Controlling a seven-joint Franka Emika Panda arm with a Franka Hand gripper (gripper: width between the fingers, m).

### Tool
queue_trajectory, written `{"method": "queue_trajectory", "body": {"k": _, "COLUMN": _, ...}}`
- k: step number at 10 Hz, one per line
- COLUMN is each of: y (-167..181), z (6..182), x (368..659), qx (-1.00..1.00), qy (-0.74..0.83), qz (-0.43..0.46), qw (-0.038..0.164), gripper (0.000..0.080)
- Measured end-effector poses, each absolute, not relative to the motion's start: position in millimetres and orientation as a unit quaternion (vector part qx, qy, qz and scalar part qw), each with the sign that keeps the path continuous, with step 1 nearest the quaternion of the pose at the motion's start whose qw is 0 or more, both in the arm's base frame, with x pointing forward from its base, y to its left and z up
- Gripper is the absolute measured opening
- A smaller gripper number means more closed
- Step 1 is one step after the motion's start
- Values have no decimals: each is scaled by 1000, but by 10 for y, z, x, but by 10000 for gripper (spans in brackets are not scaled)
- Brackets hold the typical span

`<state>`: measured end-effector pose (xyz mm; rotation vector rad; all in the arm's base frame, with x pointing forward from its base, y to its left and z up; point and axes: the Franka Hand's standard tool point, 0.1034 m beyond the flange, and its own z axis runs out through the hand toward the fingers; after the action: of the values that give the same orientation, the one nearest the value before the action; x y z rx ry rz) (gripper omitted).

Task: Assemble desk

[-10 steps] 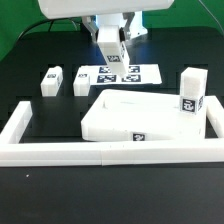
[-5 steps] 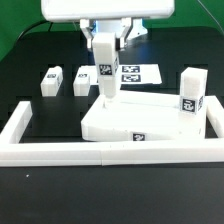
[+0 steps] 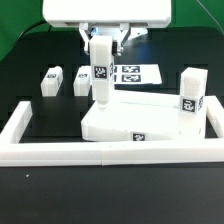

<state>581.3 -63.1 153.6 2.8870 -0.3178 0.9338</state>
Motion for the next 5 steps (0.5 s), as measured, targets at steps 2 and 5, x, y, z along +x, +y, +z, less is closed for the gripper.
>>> {"method": "queue_trajectory", "body": {"k": 2, "y": -797, "z": 1448, "x": 5730, "qx": 942, "qy": -113, "qz": 311, "qw": 55, "gripper": 289}}
{"method": "queue_trajectory", "body": {"k": 5, "y": -725, "z": 1333, "x": 5698, "qx": 945, "qy": -112, "qz": 302, "qw": 54, "gripper": 289}}
